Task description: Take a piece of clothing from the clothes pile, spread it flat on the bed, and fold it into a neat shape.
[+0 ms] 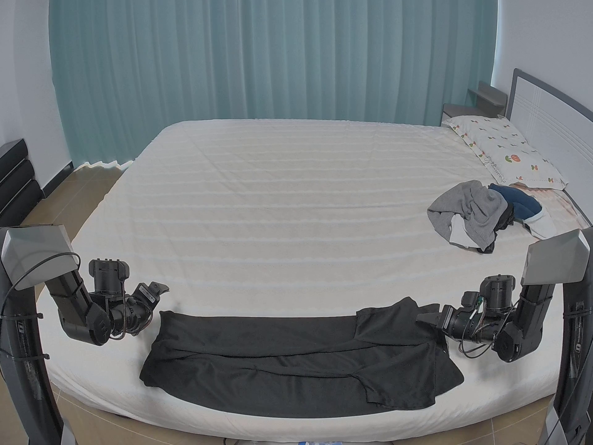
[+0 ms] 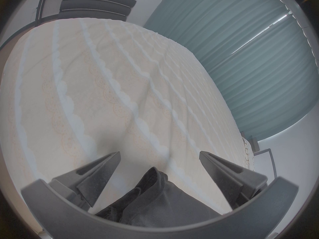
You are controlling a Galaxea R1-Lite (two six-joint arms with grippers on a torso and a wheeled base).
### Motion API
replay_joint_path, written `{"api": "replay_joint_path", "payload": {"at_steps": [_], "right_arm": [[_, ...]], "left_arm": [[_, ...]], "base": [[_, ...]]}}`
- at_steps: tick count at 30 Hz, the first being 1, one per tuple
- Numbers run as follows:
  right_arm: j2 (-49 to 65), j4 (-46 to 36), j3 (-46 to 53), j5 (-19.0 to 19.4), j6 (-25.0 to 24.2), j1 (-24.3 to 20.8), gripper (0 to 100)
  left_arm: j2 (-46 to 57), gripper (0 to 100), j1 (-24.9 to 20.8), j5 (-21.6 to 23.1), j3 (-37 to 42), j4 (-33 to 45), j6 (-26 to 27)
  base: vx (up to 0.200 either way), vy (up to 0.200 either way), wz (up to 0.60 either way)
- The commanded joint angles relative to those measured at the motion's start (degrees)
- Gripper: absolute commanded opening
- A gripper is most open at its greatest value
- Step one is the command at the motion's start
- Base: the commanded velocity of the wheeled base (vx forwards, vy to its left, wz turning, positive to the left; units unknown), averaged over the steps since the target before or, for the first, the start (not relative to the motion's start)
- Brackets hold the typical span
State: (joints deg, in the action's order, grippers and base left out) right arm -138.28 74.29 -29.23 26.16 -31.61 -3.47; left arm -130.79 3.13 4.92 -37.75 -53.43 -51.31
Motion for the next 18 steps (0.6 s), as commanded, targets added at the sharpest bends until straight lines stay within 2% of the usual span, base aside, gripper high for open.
{"api": "replay_joint_path", "payload": {"at_steps": [1, 9, 18], "right_arm": [[0.64, 0.24, 2.51, 0.03, 1.64, 1.10, 0], [2.22, 2.97, 6.29, 2.76, 2.52, 3.21, 0], [2.05, 2.97, 7.96, 3.02, 4.98, 3.39, 0]], "left_arm": [[0.01, 100, -0.06, 0.00, 0.05, -0.01, -0.02], [0.01, 100, -0.06, 0.00, 0.14, -0.01, -0.02], [0.01, 100, -0.06, 0.00, 0.14, -0.01, -0.02]], "base": [[0.000, 0.000, 0.00], [0.000, 0.000, 0.00], [0.000, 0.000, 0.00]]}}
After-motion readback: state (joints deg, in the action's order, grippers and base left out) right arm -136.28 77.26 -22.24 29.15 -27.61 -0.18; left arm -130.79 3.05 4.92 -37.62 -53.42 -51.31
